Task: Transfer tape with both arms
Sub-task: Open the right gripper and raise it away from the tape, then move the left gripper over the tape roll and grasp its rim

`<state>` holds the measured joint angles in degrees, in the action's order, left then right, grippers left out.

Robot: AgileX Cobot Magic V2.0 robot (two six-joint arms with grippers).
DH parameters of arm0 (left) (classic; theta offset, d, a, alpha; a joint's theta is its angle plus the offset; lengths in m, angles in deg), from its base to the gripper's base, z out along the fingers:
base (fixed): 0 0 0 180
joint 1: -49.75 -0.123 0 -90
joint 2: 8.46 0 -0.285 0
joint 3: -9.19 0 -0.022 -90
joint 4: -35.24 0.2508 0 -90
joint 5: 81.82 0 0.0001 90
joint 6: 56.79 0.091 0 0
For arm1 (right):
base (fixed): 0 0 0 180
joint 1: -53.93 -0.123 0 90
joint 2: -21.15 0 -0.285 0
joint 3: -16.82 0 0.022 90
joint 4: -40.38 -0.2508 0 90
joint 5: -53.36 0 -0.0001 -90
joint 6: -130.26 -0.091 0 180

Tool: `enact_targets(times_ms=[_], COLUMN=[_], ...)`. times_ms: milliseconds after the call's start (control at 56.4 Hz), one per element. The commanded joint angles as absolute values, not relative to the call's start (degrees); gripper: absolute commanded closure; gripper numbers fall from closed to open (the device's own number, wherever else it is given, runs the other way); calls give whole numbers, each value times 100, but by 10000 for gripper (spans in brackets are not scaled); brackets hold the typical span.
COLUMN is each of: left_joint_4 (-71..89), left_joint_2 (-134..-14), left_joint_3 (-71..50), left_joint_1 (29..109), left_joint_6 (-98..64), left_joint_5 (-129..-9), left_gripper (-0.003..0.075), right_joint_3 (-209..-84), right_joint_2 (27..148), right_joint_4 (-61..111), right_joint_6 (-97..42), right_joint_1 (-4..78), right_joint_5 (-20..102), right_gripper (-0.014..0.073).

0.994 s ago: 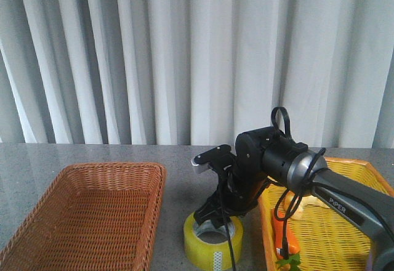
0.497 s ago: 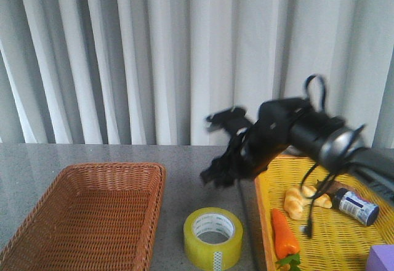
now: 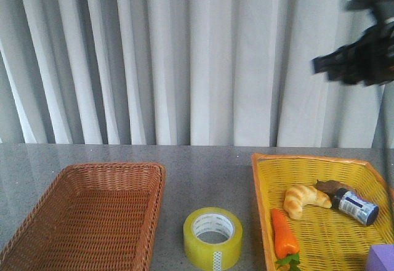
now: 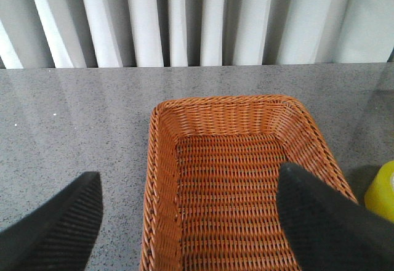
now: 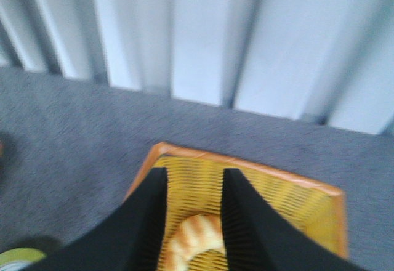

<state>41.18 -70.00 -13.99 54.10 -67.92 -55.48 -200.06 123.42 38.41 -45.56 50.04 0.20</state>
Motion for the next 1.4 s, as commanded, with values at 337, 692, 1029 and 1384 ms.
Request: enact_targets(times_ms=[337,692,1029,1384], left_joint_4=[4092,4090,3875,3804], left_joint_2=[-6956,-7070,-8300,-10315], left_joint_3=[-1197,-956,579,2337], left_joint_1=[5452,5864,6693,7510], left_joint_6=[-6802,-6403,-6306,-5608], left_joint_5=[-6383,-6217,-5940,-4928], left_gripper=[150,150,150,150], right_joint_3=[-18918,-18546,-18546,-18546], right_joint_2=[10910,10929,10929,10929], right_joint_4=[3873,3949,3949,3949], right_joint_6=[-4632,-4619,-4619,-4619], right_joint_1=[6097,6097,6097,6097], right_joint_5=[630,566,569,569], right_gripper=[601,601,601,601])
